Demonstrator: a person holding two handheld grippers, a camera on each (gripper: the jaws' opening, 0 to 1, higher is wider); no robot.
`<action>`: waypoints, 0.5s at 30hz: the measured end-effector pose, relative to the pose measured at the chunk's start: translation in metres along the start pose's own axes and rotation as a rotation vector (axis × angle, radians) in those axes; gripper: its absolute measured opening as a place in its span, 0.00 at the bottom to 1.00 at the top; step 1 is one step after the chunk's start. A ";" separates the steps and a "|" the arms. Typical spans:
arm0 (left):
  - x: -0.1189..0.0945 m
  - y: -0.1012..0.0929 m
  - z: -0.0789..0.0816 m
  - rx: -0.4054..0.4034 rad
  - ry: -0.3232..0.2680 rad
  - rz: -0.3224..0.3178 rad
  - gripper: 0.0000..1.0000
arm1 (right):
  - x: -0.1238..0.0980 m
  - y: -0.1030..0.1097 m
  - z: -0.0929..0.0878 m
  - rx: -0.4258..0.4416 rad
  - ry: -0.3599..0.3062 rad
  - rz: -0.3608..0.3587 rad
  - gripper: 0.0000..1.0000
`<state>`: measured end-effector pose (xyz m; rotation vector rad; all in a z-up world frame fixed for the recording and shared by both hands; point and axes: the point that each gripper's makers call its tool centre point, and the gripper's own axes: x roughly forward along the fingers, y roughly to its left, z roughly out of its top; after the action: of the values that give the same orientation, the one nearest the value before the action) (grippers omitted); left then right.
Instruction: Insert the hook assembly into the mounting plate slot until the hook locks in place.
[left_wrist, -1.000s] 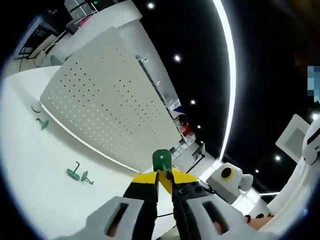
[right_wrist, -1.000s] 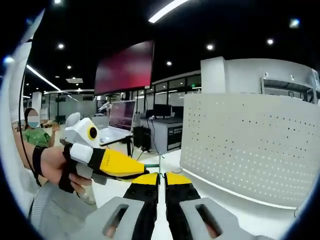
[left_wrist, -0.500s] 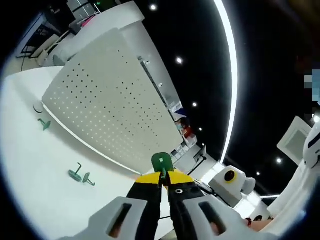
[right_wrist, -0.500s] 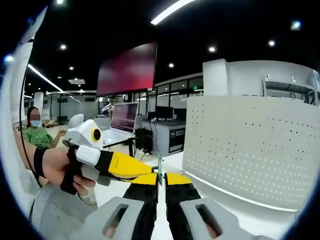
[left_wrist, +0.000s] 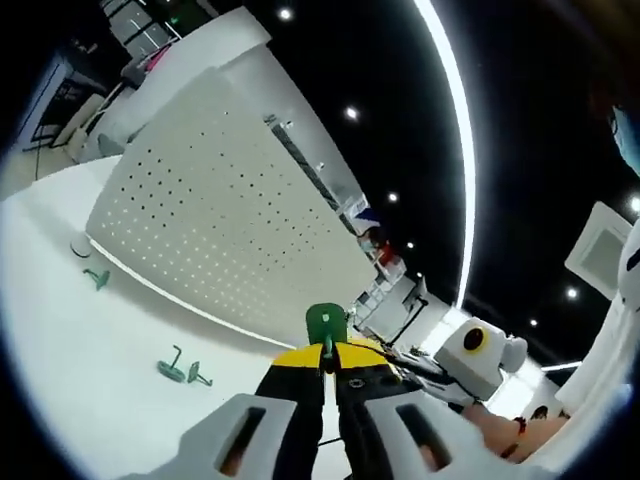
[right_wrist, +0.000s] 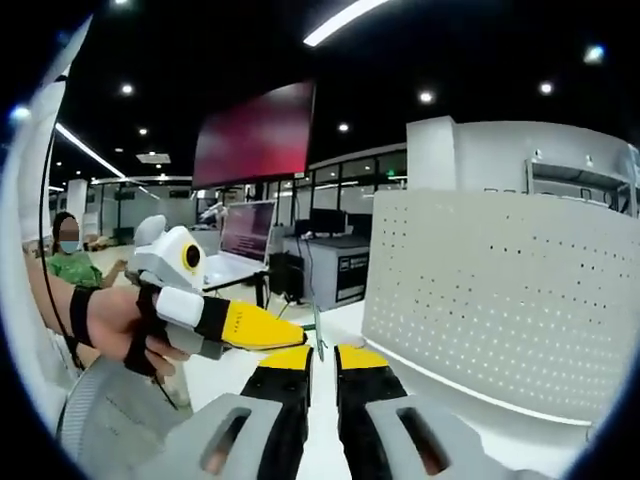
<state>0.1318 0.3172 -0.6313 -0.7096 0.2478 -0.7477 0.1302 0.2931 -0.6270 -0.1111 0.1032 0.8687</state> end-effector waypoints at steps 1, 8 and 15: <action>0.000 0.002 0.001 0.039 0.006 0.019 0.03 | -0.001 -0.002 -0.001 -0.011 -0.002 -0.007 0.09; -0.001 0.014 0.010 0.101 -0.011 0.059 0.03 | -0.009 -0.006 -0.010 0.010 0.015 -0.020 0.11; 0.005 0.024 0.022 0.155 -0.005 0.116 0.03 | -0.018 -0.016 -0.018 0.019 0.033 -0.048 0.15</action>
<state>0.1582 0.3374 -0.6304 -0.5456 0.2226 -0.6467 0.1304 0.2666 -0.6411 -0.1100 0.1395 0.8182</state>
